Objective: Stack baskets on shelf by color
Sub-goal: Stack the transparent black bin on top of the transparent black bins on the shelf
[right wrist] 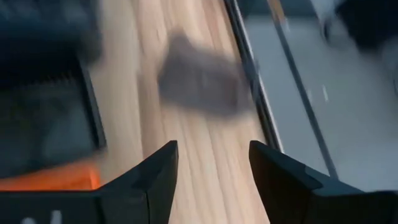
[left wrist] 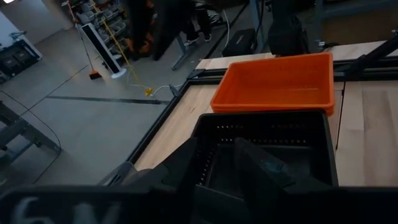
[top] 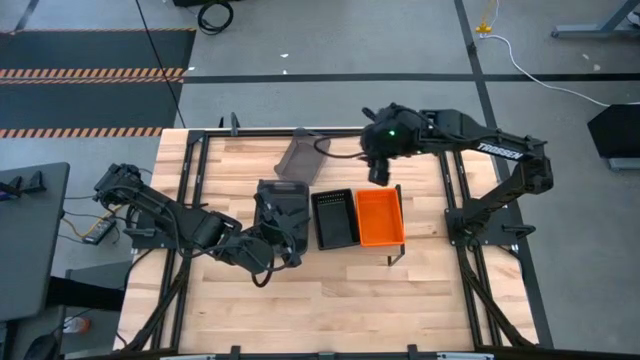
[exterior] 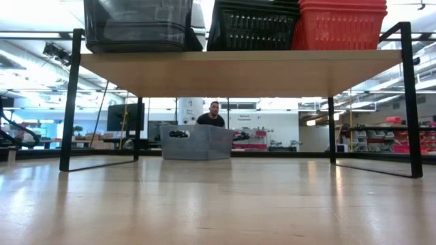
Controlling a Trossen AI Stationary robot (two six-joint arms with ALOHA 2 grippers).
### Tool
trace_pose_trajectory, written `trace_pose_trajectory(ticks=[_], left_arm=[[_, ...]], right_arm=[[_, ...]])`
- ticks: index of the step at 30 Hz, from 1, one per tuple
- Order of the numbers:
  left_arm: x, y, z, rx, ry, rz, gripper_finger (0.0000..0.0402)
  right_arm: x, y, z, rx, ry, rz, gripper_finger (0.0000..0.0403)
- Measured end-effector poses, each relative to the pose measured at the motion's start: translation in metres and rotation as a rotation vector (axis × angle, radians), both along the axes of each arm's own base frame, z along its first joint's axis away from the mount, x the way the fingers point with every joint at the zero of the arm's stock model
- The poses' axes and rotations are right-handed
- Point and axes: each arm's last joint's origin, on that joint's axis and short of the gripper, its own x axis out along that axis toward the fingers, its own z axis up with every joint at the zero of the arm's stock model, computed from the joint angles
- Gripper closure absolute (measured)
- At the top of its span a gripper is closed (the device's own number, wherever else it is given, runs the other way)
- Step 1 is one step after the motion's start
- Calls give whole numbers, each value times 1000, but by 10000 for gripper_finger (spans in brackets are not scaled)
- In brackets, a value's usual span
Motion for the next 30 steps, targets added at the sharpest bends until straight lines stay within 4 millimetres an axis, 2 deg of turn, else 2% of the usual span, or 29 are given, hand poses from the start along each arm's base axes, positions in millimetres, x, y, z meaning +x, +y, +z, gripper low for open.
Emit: trace_pose_trajectory(ticks=[5,10,15,18,21,25,30], left_arm=[[0,1,-1,7,14,1,285],[-1,2,-2,15,28,11,285],[4,14,6,104,-37,157,285],[11,28,11,158,-24,184,285],[19,51,12,231,53,211,285],[24,95,20,255,143,286,285],[16,163,62,113,142,230,285]], right_arm=[[23,-2,0,-22,-224,196,204],[29,-3,-13,-48,-221,250,203],[29,-12,-28,-82,-171,112,208],[32,-20,-38,-73,-214,58,213],[38,-23,-50,-76,-278,79,217],[44,-25,-63,-80,-353,106,220],[42,-24,-60,-138,-366,145,220]])
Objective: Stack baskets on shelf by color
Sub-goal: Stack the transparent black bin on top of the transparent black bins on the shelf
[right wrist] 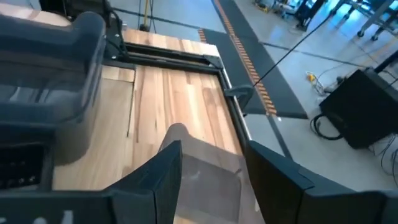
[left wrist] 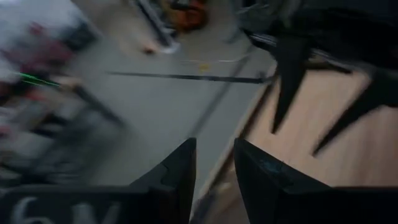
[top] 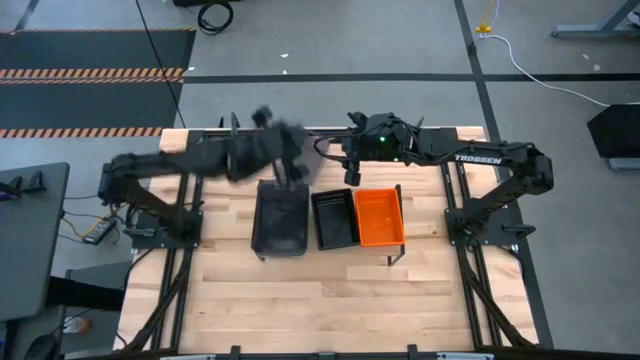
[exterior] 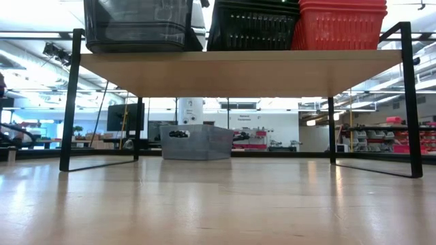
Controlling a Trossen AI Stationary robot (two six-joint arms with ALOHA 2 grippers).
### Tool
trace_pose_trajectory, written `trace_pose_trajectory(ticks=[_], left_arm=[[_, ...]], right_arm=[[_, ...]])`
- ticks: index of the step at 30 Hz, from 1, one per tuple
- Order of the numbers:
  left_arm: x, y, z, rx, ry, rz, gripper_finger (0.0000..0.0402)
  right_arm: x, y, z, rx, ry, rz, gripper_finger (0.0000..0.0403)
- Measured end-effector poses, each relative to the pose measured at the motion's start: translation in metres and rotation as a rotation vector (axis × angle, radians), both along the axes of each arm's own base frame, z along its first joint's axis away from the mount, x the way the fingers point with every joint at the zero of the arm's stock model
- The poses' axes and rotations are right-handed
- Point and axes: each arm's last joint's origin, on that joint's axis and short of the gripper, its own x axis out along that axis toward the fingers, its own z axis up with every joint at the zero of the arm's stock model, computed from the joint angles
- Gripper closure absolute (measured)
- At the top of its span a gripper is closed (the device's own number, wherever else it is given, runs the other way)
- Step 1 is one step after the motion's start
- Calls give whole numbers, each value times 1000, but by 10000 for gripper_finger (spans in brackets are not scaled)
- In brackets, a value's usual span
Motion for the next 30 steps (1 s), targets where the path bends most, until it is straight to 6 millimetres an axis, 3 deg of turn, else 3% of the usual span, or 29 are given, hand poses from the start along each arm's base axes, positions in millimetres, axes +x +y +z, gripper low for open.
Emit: trace_pose_trajectory(ticks=[5,11,15,22,26,30], left_arm=[[-27,83,26,-312,-135,-127,285],[-72,157,17,-410,-102,-65,285],[-82,188,-6,-428,53,-48,285],[-70,230,-62,-426,383,-142,285],[-66,256,-84,-417,410,-175,285],[-65,271,-94,-457,311,-228,285]], right_arm=[[-14,2,16,-12,-51,-6,222],[-23,4,29,-36,-105,1,222],[-20,3,35,-120,-156,22,221],[-9,-2,47,-251,-305,37,223],[-8,-6,51,-268,-353,22,224],[-10,-11,51,-265,-356,4,224]])
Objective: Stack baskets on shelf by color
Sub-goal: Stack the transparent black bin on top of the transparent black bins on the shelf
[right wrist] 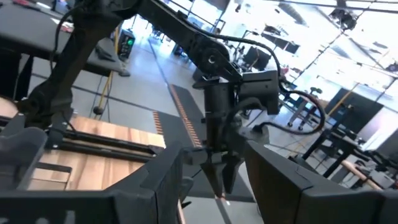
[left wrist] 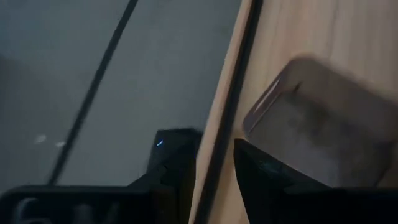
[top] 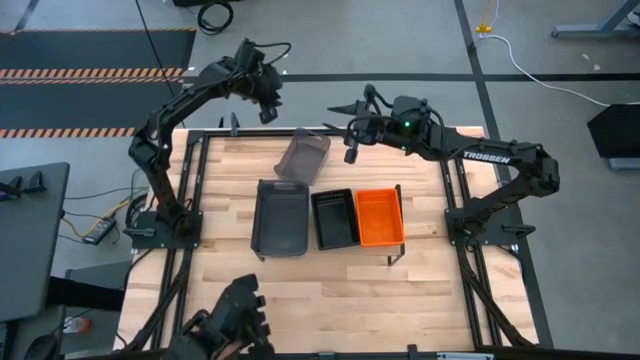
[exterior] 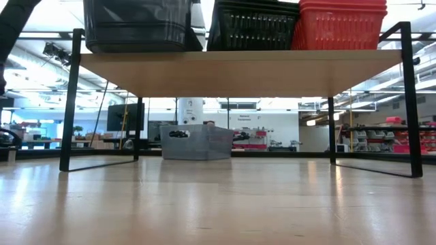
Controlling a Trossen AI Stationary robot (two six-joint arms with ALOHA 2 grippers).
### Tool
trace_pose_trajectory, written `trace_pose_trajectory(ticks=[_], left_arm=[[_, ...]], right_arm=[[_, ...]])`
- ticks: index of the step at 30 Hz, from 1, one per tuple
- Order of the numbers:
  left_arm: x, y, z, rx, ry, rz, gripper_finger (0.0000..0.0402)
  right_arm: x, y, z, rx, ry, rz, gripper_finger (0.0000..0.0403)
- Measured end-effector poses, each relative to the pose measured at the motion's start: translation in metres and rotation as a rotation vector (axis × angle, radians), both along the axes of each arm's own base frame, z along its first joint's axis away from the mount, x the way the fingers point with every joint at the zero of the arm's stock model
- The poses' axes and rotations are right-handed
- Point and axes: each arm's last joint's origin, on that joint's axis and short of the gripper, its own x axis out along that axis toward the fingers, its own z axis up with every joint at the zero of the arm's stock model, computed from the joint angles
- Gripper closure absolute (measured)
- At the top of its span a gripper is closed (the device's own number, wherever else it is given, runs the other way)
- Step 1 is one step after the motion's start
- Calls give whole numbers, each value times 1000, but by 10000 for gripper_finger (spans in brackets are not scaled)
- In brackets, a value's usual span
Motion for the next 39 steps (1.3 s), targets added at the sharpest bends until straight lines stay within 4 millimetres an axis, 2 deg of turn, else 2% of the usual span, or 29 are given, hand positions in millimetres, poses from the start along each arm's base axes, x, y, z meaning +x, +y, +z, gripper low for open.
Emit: trace_pose_trajectory(ticks=[6,12,16,24,39], left_arm=[[-2,7,-9,-304,-158,274,285],[5,-6,-12,-456,-169,371,285],[17,-12,-24,-541,-136,415,285],[37,-13,-56,-653,-67,451,285],[46,-1,-100,-712,31,521,285]], right_arm=[[-2,-6,-1,18,4,-21,224],[-3,-9,-3,41,20,-32,225],[-3,-9,-5,64,28,-32,224],[-3,-7,-10,89,74,-25,226],[-1,1,-17,109,145,-3,225]])
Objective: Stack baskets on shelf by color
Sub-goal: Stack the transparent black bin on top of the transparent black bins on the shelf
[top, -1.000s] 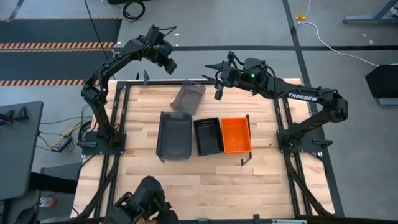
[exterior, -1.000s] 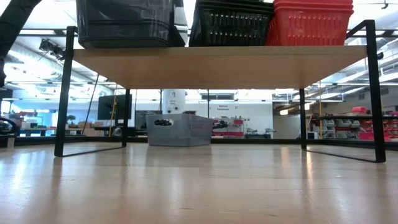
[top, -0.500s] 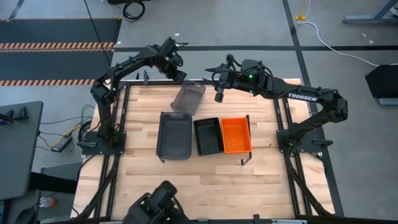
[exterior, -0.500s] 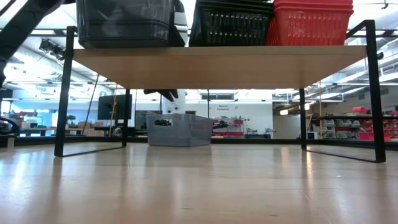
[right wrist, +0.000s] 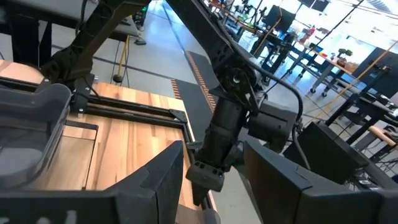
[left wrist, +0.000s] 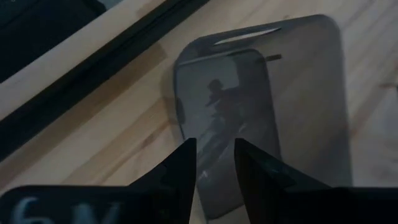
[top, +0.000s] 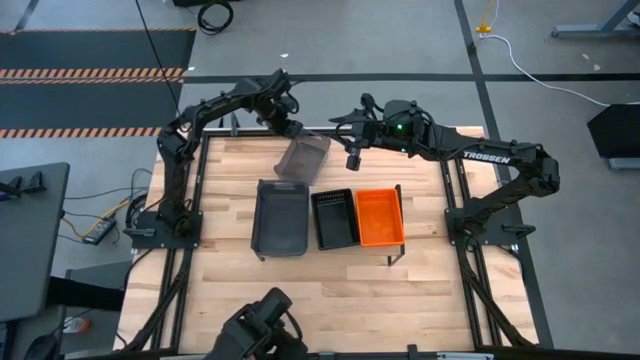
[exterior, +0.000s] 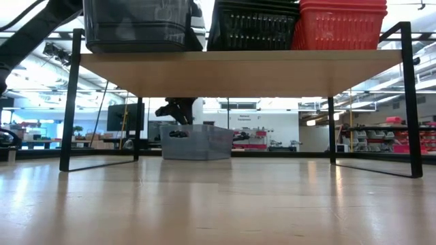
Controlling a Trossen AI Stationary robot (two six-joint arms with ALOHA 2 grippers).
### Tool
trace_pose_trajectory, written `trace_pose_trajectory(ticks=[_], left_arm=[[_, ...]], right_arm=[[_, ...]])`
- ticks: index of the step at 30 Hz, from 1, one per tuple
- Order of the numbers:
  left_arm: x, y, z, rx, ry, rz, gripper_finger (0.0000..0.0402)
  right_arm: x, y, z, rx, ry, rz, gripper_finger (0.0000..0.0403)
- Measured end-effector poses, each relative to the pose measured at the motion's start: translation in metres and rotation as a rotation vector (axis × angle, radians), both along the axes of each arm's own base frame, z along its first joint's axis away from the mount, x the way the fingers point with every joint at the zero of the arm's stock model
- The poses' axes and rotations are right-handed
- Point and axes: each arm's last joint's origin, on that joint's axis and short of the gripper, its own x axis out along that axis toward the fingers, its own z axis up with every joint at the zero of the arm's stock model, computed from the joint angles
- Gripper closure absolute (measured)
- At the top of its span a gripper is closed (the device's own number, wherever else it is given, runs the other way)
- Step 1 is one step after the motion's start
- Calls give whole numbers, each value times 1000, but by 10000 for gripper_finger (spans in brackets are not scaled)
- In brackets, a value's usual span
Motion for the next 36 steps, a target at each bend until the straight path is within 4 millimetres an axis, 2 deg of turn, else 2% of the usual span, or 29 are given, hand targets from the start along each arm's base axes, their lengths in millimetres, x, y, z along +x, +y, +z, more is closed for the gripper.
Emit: trace_pose_trajectory(ticks=[6,18,28,36], left_arm=[[2,1,-8,-9,23,-5,285],[3,-5,-10,36,122,-6,285],[12,-14,-10,38,125,-41,285],[17,-14,-32,4,194,-31,285]], right_arm=[[0,0,0,0,0,0,227],[0,0,0,0,0,0,228],[0,0,0,-1,0,0,228],[0,0,0,0,-1,1,228]])
